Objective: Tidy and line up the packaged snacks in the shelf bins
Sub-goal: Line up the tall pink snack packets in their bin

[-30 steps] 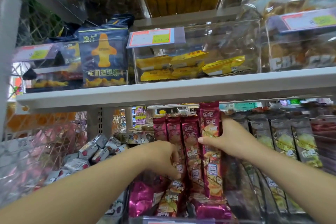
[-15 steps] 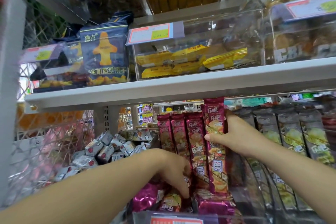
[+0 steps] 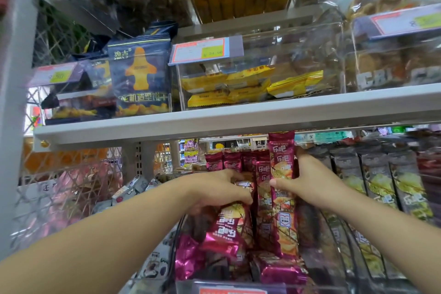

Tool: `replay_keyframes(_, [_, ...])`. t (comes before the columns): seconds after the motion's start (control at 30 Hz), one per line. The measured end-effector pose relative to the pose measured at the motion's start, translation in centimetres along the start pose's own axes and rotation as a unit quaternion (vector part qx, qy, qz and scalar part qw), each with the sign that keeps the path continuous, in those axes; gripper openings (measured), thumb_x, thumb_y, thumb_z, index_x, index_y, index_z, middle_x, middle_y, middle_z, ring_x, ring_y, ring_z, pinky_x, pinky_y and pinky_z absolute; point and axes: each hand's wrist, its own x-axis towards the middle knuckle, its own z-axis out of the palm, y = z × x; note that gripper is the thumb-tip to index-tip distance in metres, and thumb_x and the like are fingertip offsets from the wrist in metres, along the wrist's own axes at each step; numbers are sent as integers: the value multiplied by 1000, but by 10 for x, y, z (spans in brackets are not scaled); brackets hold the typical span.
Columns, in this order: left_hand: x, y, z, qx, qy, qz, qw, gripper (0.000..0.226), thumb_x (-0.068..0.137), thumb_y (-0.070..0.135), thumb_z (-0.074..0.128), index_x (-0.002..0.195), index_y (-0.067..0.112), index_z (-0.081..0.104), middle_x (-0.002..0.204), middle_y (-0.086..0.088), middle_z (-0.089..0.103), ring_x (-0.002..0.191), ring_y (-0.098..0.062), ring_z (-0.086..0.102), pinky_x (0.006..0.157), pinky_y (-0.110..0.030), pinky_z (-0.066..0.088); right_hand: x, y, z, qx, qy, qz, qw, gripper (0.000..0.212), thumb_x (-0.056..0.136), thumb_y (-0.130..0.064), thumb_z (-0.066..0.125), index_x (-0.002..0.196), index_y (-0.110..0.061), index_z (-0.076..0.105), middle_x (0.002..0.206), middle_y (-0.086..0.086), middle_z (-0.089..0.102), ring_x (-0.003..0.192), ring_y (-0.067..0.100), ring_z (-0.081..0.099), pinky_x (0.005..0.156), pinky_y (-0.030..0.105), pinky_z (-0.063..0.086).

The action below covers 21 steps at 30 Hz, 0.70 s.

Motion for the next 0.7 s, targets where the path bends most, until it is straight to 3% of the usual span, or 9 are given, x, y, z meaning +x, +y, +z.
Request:
replay_keyframes(0.07, [-5, 0, -6, -27, -12, 0, 1000, 64, 80, 29, 74, 135, 27, 40, 126, -5, 54, 104, -25, 62, 94, -39, 51, 0, -1, 0, -6, -1, 1, 1000, 16, 80, -34, 73, 86, -24, 62, 83, -11, 64, 78, 3, 58, 61, 17, 41])
replay_keyframes(0.17, [-13, 3, -15, -87, -29, -6, 996, 61, 78, 18, 76, 130, 22, 45, 109, -8, 60, 73, -21, 66, 70, -34, 57, 0, 0, -1, -5, 12, 2, 1000, 22, 79, -33, 74, 93, -21, 63, 88, -9, 65, 80, 6, 59, 61, 19, 41])
replay_keyframes(0.23, [-20, 5, -20, -121, -41, -7, 992, 55, 79, 12, 74, 127, 20, 48, 98, -6, 60, 61, -15, 63, 57, -27, 53, -1, -1, -1, -4, 18, 1, 1000, 26, 79, -32, 74, 98, -21, 62, 90, -9, 64, 81, 7, 58, 59, 15, 39])
replay_keyframes(0.33, [-33, 6, -21, -166, -70, -10, 984, 40, 85, 2, 65, 120, 17, 53, 88, -6, 60, 55, -11, 62, 51, -23, 50, -2, -3, -2, -3, 22, 5, 1000, 30, 81, -30, 73, 102, -22, 55, 86, -13, 59, 76, 3, 53, 57, 9, 34])
replay_keyframes(0.47, [-55, 2, -21, -194, -96, 7, 976, 38, 87, -7, 56, 118, 15, 55, 95, -9, 56, 54, -11, 60, 49, -21, 50, -5, -7, -4, -25, 46, 19, 998, 30, 81, -25, 73, 100, -18, 51, 88, -5, 61, 66, -4, 45, 49, 8, 32])
replay_keyframes(0.53, [-64, -1, -27, -171, -69, 21, 983, 43, 84, -6, 61, 117, 20, 54, 106, -8, 55, 56, -12, 61, 50, -22, 51, -6, -10, -5, -23, 77, 22, 997, 58, 80, -23, 74, 128, -13, 43, 87, -3, 60, 64, 0, 48, 48, 7, 35])
replay_keyframes(0.6, [-68, -4, -34, -66, -13, 57, 996, 50, 79, -2, 69, 116, 27, 50, 115, -5, 56, 69, -14, 65, 63, -26, 57, -8, -11, -6, -56, 104, 13, 993, 93, 79, -27, 75, 148, -22, 13, 117, 8, 55, 76, 17, 61, 65, 17, 47])
replay_keyframes(0.63, [-68, -4, -36, -10, 15, 77, 997, 54, 78, 1, 72, 117, 29, 48, 115, -2, 56, 79, -16, 67, 71, -30, 58, -8, -11, -7, -92, 112, 7, 989, 97, 79, -28, 75, 149, -28, 9, 132, 11, 43, 84, 24, 63, 75, 27, 50])
replay_keyframes(0.7, [-70, -2, -38, 111, 53, 107, 987, 60, 76, 6, 74, 121, 32, 45, 112, 6, 56, 96, -18, 66, 78, -34, 58, -10, -13, -8, -147, 117, -11, 982, 87, 81, -27, 72, 148, -32, 17, 137, 9, 32, 92, 25, 61, 83, 35, 50])
